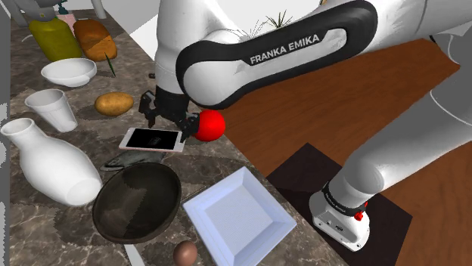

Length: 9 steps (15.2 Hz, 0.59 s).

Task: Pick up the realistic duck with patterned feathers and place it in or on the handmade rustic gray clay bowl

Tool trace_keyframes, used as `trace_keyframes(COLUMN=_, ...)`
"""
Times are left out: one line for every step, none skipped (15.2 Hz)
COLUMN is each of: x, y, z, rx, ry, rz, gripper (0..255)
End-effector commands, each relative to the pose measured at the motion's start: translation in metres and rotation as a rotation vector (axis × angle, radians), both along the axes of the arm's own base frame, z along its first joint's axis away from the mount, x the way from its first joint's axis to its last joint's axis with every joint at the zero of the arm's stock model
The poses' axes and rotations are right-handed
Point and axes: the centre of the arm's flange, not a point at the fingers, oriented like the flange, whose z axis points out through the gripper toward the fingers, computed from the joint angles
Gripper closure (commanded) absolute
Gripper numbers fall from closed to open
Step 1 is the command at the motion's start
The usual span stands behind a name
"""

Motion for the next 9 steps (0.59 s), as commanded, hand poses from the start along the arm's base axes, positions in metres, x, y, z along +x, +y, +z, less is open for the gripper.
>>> trace_keyframes(x=0.016, y=0.018, z=0.0, rx=0.026, ry=-0.001, rz=-0.058, gripper=0)
trace_keyframes(x=0.024, y=0.027, z=-0.001, rx=0.038, ry=-0.002, rz=-0.083, gripper=0)
trace_keyframes(x=0.024, y=0.027, z=-0.001, rx=0.038, ry=-0.002, rz=-0.085, gripper=0)
trace_keyframes(x=0.025, y=0.028, z=-0.006, rx=0.038, ry=-0.002, rz=-0.085, gripper=0)
trace_keyframes(x=0.026, y=0.03, z=-0.011, rx=0.038, ry=-0.002, rz=-0.085, gripper=0)
trace_keyframes(x=0.027, y=0.031, z=-0.016, rx=0.038, ry=-0.002, rz=-0.085, gripper=0)
trace_keyframes(x=0.028, y=0.032, z=-0.021, rx=0.038, ry=-0.002, rz=-0.085, gripper=0)
trace_keyframes(x=0.029, y=0.033, z=-0.026, rx=0.038, ry=-0.002, rz=-0.085, gripper=0)
trace_keyframes(x=0.03, y=0.034, z=-0.031, rx=0.038, ry=-0.002, rz=-0.085, gripper=0)
